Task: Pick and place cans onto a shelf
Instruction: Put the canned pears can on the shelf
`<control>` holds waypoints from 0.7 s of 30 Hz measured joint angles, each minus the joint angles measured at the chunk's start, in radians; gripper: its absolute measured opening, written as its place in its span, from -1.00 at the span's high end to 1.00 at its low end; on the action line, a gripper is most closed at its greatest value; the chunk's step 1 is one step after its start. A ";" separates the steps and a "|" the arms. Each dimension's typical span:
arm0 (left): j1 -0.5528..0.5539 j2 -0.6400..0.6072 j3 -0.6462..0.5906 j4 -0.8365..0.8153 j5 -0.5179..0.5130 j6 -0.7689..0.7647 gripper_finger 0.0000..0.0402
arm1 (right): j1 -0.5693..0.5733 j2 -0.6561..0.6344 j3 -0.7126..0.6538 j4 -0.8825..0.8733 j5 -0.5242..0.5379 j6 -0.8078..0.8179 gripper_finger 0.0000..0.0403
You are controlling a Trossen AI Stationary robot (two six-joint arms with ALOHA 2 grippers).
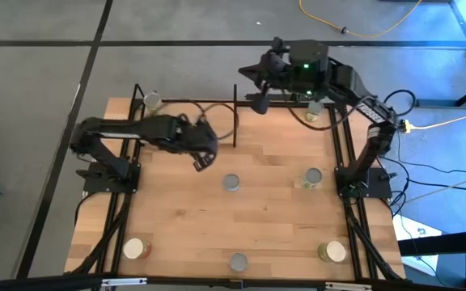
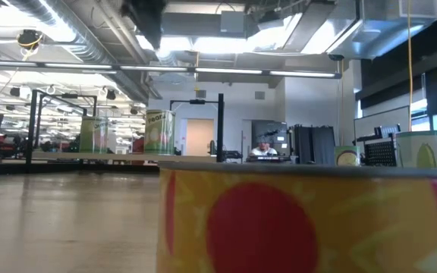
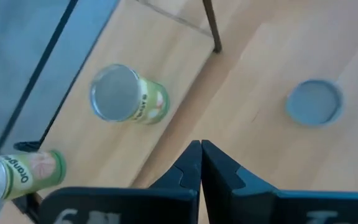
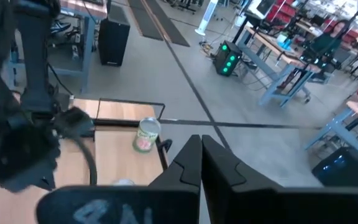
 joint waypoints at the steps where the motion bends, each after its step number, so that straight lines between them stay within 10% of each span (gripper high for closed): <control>1: 0.000 0.025 0.000 0.000 0.000 0.001 1.00 | 0.000 -0.008 0.000 -0.012 0.000 0.009 0.97; 21: 0.108 0.376 0.000 0.085 -0.177 0.113 1.00 | 0.000 -0.097 0.000 -0.189 -0.002 0.021 0.96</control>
